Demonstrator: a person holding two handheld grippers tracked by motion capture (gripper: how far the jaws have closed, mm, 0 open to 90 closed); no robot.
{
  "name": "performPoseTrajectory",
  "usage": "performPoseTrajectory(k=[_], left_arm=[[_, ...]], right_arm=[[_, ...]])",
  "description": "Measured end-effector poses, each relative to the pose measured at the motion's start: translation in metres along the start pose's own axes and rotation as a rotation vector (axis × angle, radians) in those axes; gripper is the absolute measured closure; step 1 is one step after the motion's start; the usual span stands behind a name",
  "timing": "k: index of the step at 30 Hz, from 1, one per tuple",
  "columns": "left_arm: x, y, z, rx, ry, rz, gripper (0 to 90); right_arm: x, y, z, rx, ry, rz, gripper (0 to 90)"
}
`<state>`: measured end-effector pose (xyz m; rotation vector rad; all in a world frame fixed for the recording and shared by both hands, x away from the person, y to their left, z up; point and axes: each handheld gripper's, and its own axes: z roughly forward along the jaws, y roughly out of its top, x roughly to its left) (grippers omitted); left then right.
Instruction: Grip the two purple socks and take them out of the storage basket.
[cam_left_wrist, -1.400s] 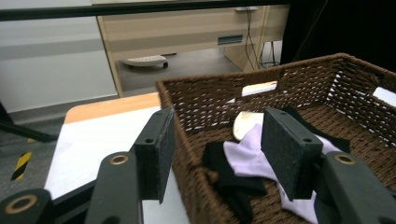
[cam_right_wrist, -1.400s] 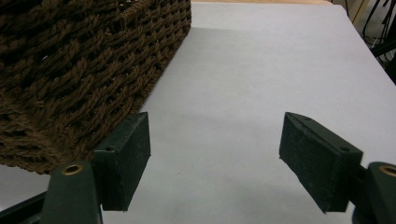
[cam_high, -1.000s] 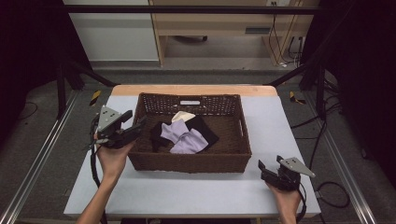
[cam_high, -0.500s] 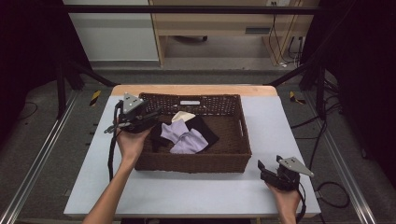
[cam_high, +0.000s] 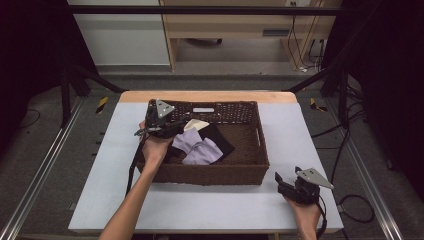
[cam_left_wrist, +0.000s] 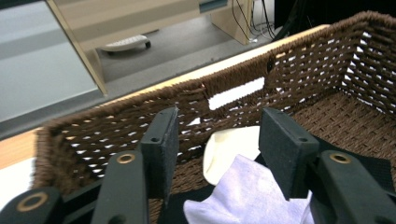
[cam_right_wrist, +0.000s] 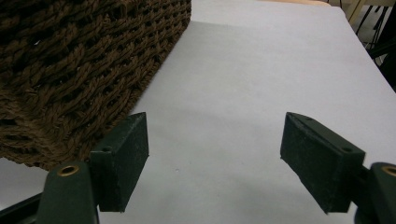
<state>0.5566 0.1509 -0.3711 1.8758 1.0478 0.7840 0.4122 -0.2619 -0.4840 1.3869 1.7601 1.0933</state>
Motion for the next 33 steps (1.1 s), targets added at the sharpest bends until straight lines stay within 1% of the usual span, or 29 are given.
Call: performPoseTrajectory(k=[3, 6, 8, 12, 14, 15, 16, 17, 18, 22, 23, 24, 27, 29, 32, 33], left_arm=[[-0.001, -0.003, 0.010, 0.046, -0.035, -0.015, 44.5], [-0.003, -0.007, 0.019, 0.115, -0.070, -0.009, 44.0], [-0.003, -0.009, 0.022, 0.147, -0.081, -0.007, 44.2], [-0.003, -0.014, 0.030, 0.217, -0.107, -0.034, 43.6], [-0.004, -0.017, 0.034, 0.259, -0.116, -0.039, 43.1], [-0.004, -0.018, 0.035, 0.280, -0.124, -0.030, 41.8], [-0.004, -0.018, 0.035, 0.280, -0.124, -0.030, 41.4], [-0.005, -0.018, 0.037, 0.298, -0.130, -0.030, 41.4], [-0.006, -0.020, 0.039, 0.327, -0.134, -0.011, 39.7], [-0.008, -0.023, 0.045, 0.375, -0.159, -0.024, 33.0], [-0.008, -0.023, 0.046, 0.390, -0.159, -0.027, 32.3], [-0.008, -0.023, 0.046, 0.390, -0.159, -0.027, 30.5], [-0.011, -0.026, 0.053, 0.459, -0.167, -0.020, 28.1], [-0.013, -0.027, 0.056, 0.499, -0.168, 0.009, 29.1], [-0.015, -0.028, 0.058, 0.510, -0.163, 0.018, 34.4], [-0.015, -0.028, 0.058, 0.518, -0.164, 0.030, 37.1]], right_arm=[[0.000, 0.000, 0.000, 0.001, 0.000, 0.000, 23.5], [0.000, 0.000, 0.000, 0.000, 0.002, 0.001, 23.5], [0.000, 0.000, 0.000, -0.001, 0.002, 0.001, 23.5], [0.000, 0.000, 0.000, 0.002, 0.003, 0.005, 23.7], [-0.001, 0.000, 0.000, 0.003, 0.004, 0.005, 23.7], [0.000, 0.000, 0.000, 0.002, 0.003, 0.004, 23.7], [0.000, 0.000, 0.000, 0.001, 0.004, 0.003, 23.7], [0.000, 0.000, 0.000, 0.001, 0.004, 0.003, 23.7], [0.000, 0.000, 0.000, 0.000, 0.004, 0.003, 23.6], [0.000, 0.000, -0.001, -0.002, 0.004, 0.005, 23.6], [-0.001, 0.000, -0.001, -0.001, 0.003, 0.002, 23.6], [-0.001, 0.000, -0.001, -0.001, 0.003, 0.004, 23.6], [-0.001, 0.000, 0.000, 0.000, 0.003, 0.003, 23.6], [0.000, 0.000, -0.001, -0.001, 0.003, 0.004, 23.6], [0.000, 0.000, -0.001, -0.001, 0.002, 0.003, 23.7], [0.000, 0.000, 0.000, -0.001, 0.002, 0.002, 23.6]])
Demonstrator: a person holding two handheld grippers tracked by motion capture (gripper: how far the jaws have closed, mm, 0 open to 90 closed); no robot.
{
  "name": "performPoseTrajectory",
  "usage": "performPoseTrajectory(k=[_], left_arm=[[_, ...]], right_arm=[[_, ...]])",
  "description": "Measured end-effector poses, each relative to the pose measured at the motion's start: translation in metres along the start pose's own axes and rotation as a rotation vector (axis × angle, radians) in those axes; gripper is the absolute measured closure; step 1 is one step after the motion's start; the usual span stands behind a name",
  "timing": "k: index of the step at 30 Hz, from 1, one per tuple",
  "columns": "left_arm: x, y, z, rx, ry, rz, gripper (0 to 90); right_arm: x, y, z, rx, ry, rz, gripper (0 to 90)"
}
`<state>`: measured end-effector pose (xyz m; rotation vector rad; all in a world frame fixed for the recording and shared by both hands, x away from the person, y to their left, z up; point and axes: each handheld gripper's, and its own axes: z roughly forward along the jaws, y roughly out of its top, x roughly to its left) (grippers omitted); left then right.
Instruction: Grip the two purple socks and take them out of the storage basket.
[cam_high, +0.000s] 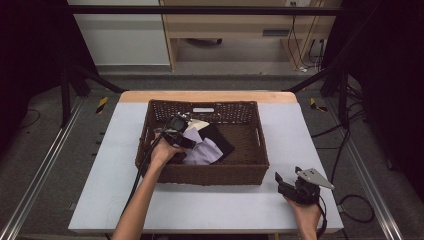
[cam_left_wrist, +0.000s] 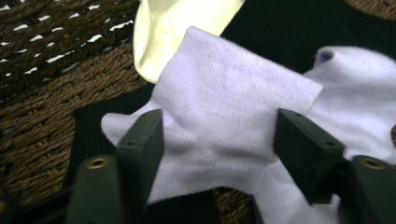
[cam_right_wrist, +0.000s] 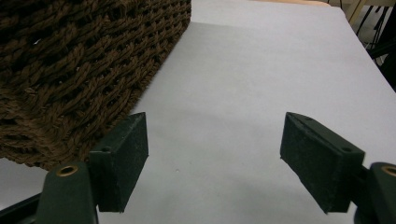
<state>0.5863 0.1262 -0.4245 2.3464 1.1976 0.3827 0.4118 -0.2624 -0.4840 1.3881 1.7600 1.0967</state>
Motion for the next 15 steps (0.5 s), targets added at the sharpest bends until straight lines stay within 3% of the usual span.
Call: performPoseTrajectory(k=[6, 11, 15], left_arm=[[0.0016, -0.0003, 0.0022, 0.060, -0.032, -0.037, 66.8], [0.0041, -0.0007, 0.0002, 0.079, -0.026, -0.069, 87.2], [0.0038, -0.0010, -0.0022, 0.075, -0.030, -0.063, 89.2]], right_arm=[[-0.0001, 0.0000, 0.0003, 0.001, 0.004, 0.003, 24.0], [0.0000, 0.0000, -0.0001, 0.000, 0.004, 0.001, 24.7], [0.0003, -0.0002, -0.0004, -0.006, 0.005, -0.002, 24.8]])
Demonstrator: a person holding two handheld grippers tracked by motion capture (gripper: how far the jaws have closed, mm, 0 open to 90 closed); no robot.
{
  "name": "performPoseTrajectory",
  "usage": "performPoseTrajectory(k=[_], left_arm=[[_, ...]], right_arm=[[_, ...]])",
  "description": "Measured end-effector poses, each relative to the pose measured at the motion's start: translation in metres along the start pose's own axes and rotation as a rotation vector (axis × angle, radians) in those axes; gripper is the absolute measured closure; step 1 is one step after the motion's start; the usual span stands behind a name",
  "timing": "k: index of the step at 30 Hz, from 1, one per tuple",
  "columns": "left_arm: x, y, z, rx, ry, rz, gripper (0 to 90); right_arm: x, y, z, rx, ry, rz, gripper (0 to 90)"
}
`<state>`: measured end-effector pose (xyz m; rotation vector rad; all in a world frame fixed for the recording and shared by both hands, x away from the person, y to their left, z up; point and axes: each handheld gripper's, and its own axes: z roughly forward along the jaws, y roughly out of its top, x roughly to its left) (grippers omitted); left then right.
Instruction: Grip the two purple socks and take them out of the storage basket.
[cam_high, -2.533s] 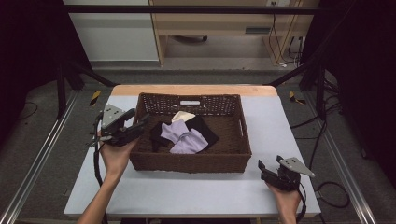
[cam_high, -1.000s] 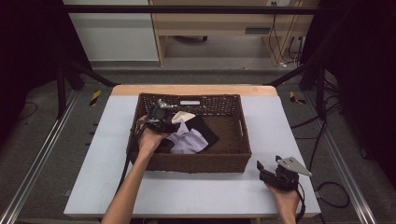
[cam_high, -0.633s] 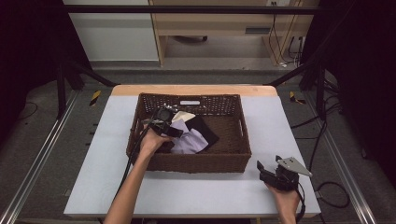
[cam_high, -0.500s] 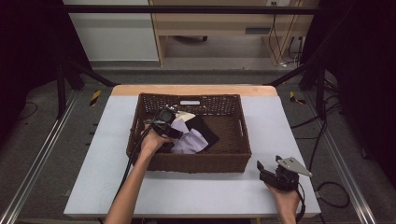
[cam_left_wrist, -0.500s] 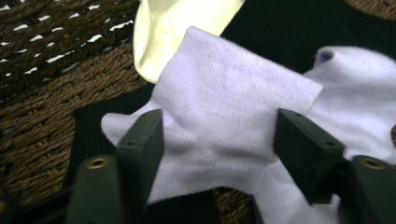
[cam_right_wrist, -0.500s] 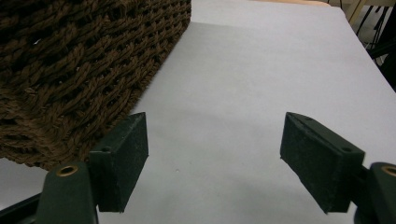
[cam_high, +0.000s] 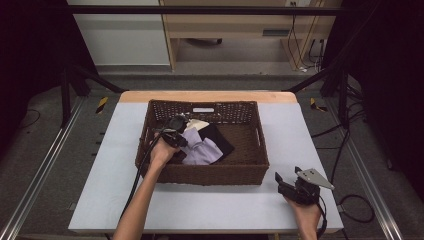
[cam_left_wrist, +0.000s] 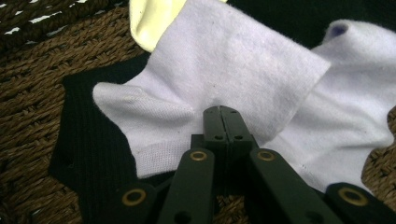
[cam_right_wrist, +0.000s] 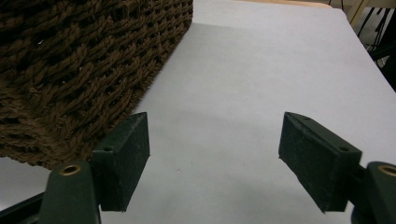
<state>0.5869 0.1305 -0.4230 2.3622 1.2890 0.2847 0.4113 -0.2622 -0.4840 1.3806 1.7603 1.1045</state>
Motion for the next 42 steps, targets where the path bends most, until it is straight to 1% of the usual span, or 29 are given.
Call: performPoseTrajectory(k=[2, 4, 5, 7, 8, 9, 10, 11, 13, 14, 16, 18, 19, 21, 22, 23, 24, 25, 28, 31, 32, 33, 34, 36, 39, 42], left_arm=[[0.001, 0.000, -0.004, -0.048, -0.014, -0.013, 88.4], [0.000, 0.001, -0.008, -0.110, -0.007, -0.014, 68.5], [-0.001, 0.002, -0.010, -0.139, -0.006, -0.015, 60.9], [-0.001, 0.004, -0.013, -0.178, -0.024, -0.019, 53.8], [-0.001, 0.004, -0.013, -0.178, -0.024, -0.019, 48.7], [-0.003, 0.009, -0.015, -0.178, 0.007, -0.009, 47.9], [-0.003, 0.009, -0.015, -0.178, 0.007, -0.009, 46.6], [-0.004, 0.015, -0.016, -0.177, 0.016, -0.019, 43.7], [-0.007, 0.020, -0.017, -0.193, 0.005, -0.027, 41.6], [-0.009, 0.022, -0.016, -0.194, 0.008, -0.030, 39.1], [-0.013, 0.025, -0.012, -0.185, 0.027, -0.042, 34.4], [-0.015, 0.025, -0.009, -0.184, 0.020, -0.047, 33.7], [-0.017, 0.025, -0.003, -0.173, 0.000, -0.064, 32.4], [-0.017, 0.025, 0.001, -0.158, -0.006, -0.070, 31.0], [-0.017, 0.025, 0.001, -0.158, -0.006, -0.070, 30.8], [-0.016, 0.026, 0.001, -0.152, 0.031, -0.067, 30.8], [-0.016, 0.025, 0.001, -0.151, 0.039, -0.066, 30.8], [-0.015, 0.025, 0.002, -0.140, 0.040, -0.068, 31.1], [-0.016, 0.024, 0.006, -0.102, 0.042, -0.051, 34.1], [-0.016, 0.023, 0.011, -0.042, 0.059, -0.046, 38.1], [-0.016, 0.023, 0.011, -0.042, 0.059, -0.046, 39.7], [-0.015, 0.023, 0.014, -0.003, 0.050, -0.051, 42.8], [-0.014, 0.023, 0.015, 0.010, 0.040, -0.054, 46.0], [-0.014, 0.022, 0.016, 0.025, 0.042, -0.048, 52.2], [-0.014, 0.022, 0.018, 0.056, 0.042, -0.044, 64.7], [-0.014, 0.022, 0.017, 0.064, 0.034, -0.046, 77.2]], right_arm=[[0.000, 0.000, 0.000, -0.002, 0.001, 0.004, 24.9], [-0.001, 0.000, 0.000, -0.004, 0.001, 0.008, 24.8], [-0.001, 0.000, 0.000, -0.004, -0.001, 0.009, 24.8], [-0.001, 0.000, 0.000, -0.002, 0.000, 0.012, 24.8], [-0.001, 0.000, 0.000, 0.000, 0.001, 0.012, 24.7], [-0.001, 0.000, 0.000, 0.000, 0.000, 0.012, 24.8], [-0.001, 0.000, 0.000, 0.000, 0.000, 0.012, 24.8], [-0.001, 0.000, 0.001, 0.003, 0.000, 0.014, 24.7], [-0.001, 0.000, 0.000, 0.002, -0.001, 0.013, 24.3], [-0.001, 0.000, 0.000, 0.003, -0.001, 0.014, 24.3], [-0.001, 0.000, 0.001, 0.003, 0.002, 0.013, 24.0], [-0.002, 0.000, 0.001, 0.006, 0.000, 0.016, 23.6], [-0.002, 0.000, 0.001, 0.009, 0.000, 0.018, 23.6], [-0.002, 0.000, 0.001, 0.014, 0.000, 0.018, 23.6], [-0.002, 0.000, 0.001, 0.014, 0.000, 0.017, 23.6], [-0.002, 0.001, 0.001, 0.013, 0.001, 0.015, 23.6], [-0.002, 0.001, 0.001, 0.015, 0.002, 0.015, 23.6], [-0.002, 0.001, 0.002, 0.017, 0.002, 0.016, 23.6], [-0.001, 0.001, 0.002, 0.016, 0.001, 0.011, 23.5], [-0.001, 0.000, 0.001, 0.014, 0.001, 0.009, 23.5], [-0.001, 0.000, 0.001, 0.014, 0.000, 0.008, 23.5], [-0.001, 0.000, 0.001, 0.016, 0.001, 0.009, 23.5], [-0.001, 0.000, 0.002, 0.016, 0.001, 0.010, 23.5], [-0.001, 0.000, 0.001, 0.015, 0.001, 0.008, 23.6], [-0.001, 0.000, 0.001, 0.013, 0.003, 0.009, 23.8], [-0.001, 0.000, 0.001, 0.011, 0.002, 0.007, 23.9]])
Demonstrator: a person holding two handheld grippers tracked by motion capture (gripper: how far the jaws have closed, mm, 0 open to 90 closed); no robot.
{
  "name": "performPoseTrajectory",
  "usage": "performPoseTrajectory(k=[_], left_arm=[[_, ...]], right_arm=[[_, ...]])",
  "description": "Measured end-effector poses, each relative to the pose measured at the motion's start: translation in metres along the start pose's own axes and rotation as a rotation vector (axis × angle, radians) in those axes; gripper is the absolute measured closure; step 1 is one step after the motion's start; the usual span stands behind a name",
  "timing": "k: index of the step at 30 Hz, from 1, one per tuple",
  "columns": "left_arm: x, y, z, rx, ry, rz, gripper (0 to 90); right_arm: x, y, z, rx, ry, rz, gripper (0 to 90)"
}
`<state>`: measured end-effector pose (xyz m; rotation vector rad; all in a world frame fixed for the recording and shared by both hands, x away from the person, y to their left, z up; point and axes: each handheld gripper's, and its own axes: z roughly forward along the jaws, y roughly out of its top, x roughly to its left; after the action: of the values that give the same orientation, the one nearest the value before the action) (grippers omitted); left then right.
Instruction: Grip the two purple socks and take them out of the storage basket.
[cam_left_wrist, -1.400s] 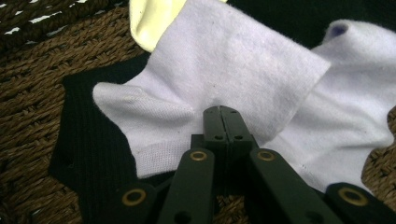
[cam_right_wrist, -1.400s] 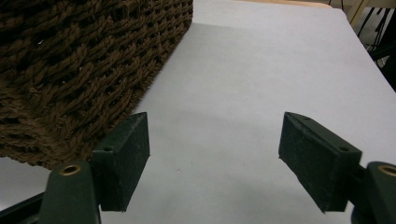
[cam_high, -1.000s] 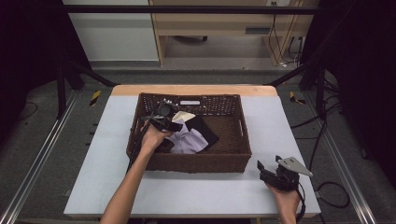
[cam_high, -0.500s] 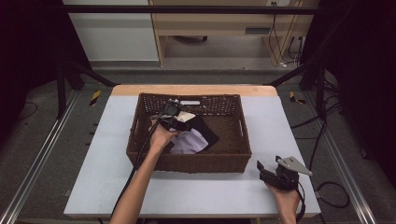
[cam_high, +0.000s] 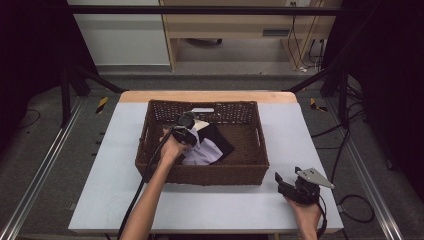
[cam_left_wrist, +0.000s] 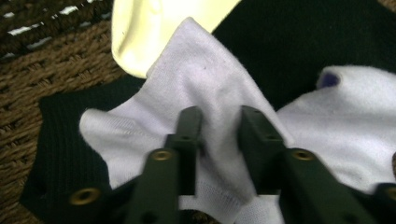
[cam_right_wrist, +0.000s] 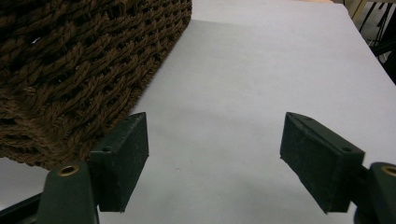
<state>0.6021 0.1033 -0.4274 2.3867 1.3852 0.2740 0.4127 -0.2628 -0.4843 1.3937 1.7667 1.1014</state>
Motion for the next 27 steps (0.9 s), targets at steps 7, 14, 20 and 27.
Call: performPoseTrajectory(k=[7, 14, 20, 27], left_arm=[[0.000, -0.005, -0.023, -0.107, -0.027, -0.010, 83.2], [0.011, -0.017, -0.055, -0.277, -0.036, -0.025, 83.8], [0.013, -0.029, -0.084, -0.416, -0.061, 0.003, 84.3], [0.012, -0.048, -0.107, -0.537, -0.087, 0.021, 84.2]], right_arm=[[0.000, 0.000, 0.000, -0.003, 0.002, 0.002, 23.9], [0.000, 0.000, -0.001, -0.004, -0.001, 0.001, 23.9], [0.000, 0.000, -0.001, -0.007, -0.002, 0.006, 24.4], [-0.001, 0.000, 0.000, -0.006, -0.004, 0.010, 25.0]])
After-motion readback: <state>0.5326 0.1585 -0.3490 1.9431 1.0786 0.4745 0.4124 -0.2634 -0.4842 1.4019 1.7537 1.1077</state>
